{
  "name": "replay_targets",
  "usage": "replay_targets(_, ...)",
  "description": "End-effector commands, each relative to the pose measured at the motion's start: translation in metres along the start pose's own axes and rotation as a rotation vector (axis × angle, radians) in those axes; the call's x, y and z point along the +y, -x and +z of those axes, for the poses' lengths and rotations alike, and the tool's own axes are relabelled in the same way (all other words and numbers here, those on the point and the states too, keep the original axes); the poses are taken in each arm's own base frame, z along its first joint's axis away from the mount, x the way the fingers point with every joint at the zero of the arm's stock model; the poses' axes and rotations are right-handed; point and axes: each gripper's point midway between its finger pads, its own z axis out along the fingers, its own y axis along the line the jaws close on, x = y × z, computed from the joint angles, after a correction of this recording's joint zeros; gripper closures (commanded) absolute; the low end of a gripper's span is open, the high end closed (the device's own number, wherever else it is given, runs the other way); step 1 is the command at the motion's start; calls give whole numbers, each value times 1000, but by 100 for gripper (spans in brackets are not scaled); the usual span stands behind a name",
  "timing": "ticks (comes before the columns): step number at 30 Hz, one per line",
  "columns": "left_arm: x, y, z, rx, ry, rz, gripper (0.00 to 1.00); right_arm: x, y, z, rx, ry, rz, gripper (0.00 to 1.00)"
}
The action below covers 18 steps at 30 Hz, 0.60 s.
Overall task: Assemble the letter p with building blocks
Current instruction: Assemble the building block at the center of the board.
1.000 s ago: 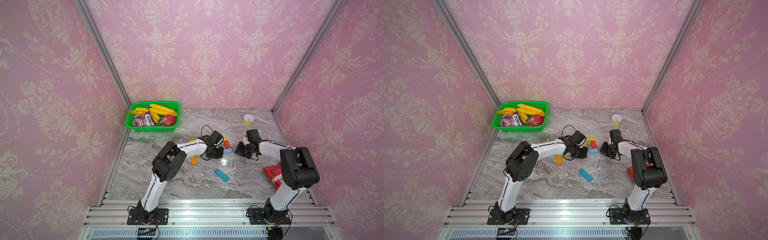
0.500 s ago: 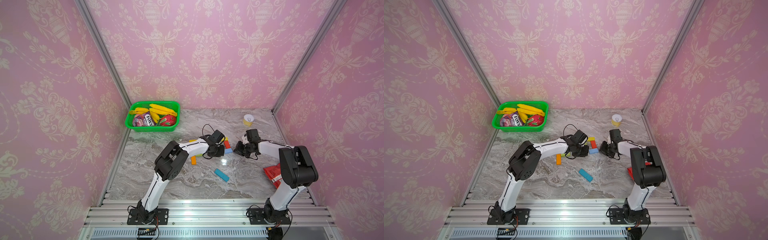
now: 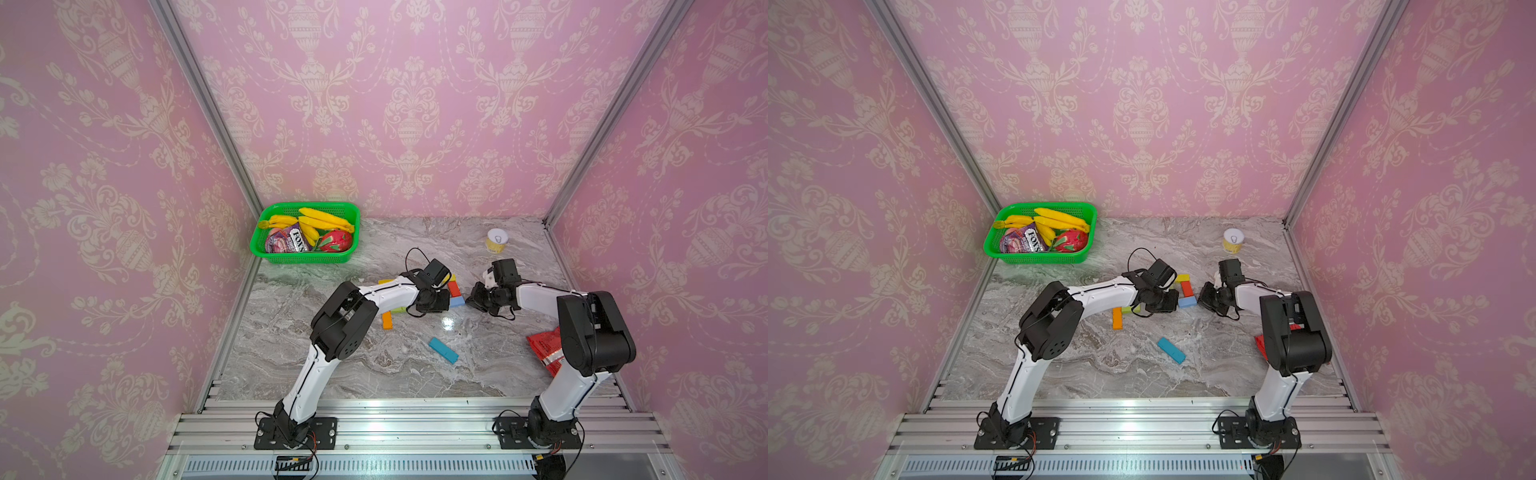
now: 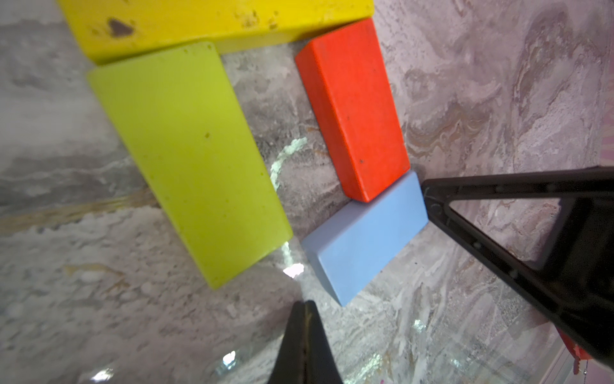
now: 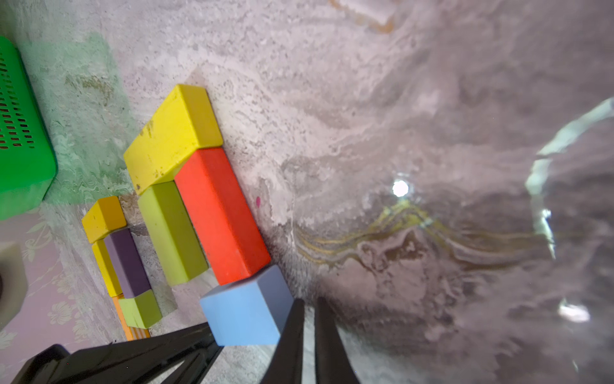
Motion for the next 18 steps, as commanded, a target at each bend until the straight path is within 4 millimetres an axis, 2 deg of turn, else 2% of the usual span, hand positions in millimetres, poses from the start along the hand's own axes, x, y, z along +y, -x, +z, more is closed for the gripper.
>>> replay_targets(1, -1, 4, 2, -15, 21, -11, 100, -23, -23, 12, 75, -58, 49, 88)
replay_targets(18, -1, 11, 0, -29, 18, -15, 100, -24, -25, 13, 77, -58, 55, 88)
